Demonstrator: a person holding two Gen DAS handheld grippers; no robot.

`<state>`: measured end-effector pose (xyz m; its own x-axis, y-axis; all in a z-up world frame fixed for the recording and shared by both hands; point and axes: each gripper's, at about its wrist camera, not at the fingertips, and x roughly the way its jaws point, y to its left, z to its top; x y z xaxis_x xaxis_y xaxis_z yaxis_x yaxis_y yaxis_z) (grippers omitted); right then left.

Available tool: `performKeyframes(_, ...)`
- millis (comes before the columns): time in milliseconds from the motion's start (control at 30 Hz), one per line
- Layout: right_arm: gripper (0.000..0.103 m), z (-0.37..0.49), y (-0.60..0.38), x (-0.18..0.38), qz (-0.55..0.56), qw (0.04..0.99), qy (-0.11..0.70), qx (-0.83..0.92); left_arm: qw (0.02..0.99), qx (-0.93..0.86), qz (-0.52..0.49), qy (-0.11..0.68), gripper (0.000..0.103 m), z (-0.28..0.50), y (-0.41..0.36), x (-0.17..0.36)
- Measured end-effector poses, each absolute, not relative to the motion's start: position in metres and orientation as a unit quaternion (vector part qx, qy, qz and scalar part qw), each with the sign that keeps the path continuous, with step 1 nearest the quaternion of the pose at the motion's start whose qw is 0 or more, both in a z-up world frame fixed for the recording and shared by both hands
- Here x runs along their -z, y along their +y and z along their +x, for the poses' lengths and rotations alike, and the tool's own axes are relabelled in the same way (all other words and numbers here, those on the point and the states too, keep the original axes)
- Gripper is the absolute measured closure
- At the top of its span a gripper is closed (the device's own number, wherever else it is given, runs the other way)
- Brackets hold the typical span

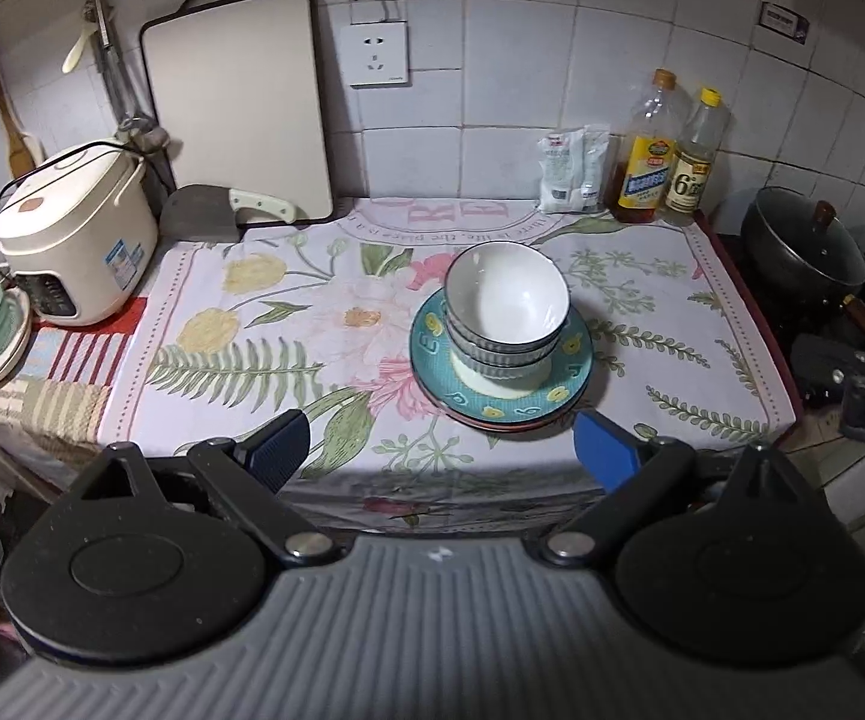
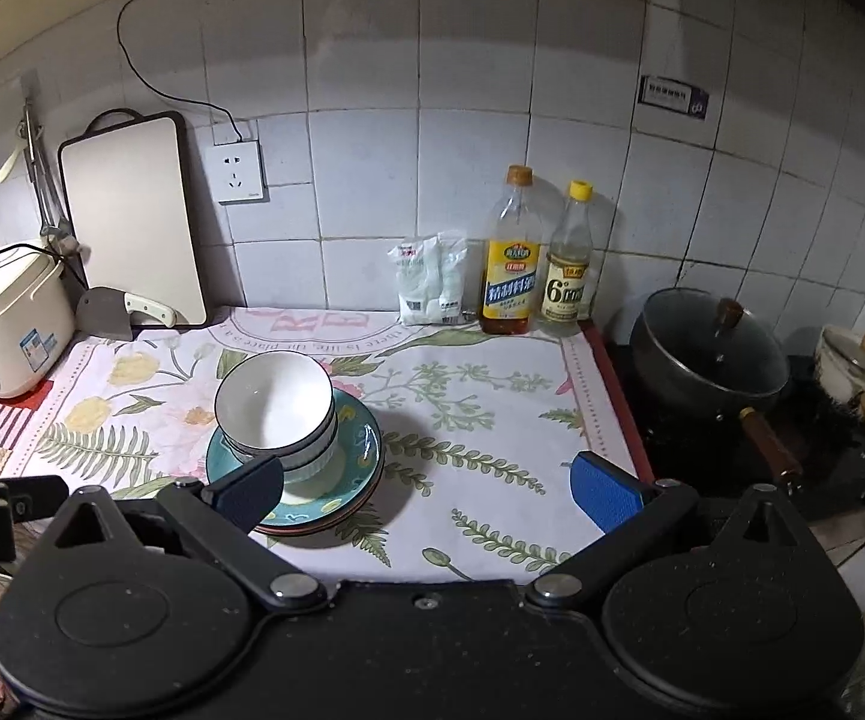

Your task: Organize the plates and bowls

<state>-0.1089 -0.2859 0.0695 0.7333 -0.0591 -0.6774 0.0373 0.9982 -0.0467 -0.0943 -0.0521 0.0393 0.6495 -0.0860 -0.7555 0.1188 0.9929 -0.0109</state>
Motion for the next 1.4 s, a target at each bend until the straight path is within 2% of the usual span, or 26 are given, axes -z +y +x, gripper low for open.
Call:
performKeyframes(333, 0.000, -0.125, -0.276, -0.078, -0.026, 0.932, 0.361, 0.019, 0.910, 0.028, 0.060, 0.409, 0.007, -0.101, -0.054, -0.045)
performKeyframes(1400, 0.000, -0.135, -0.274, -0.068, -0.029, 0.934, 0.353, 0.044, 0.914, 0.051, 0.047, 0.400, 0.007, -0.104, -0.064, -0.034)
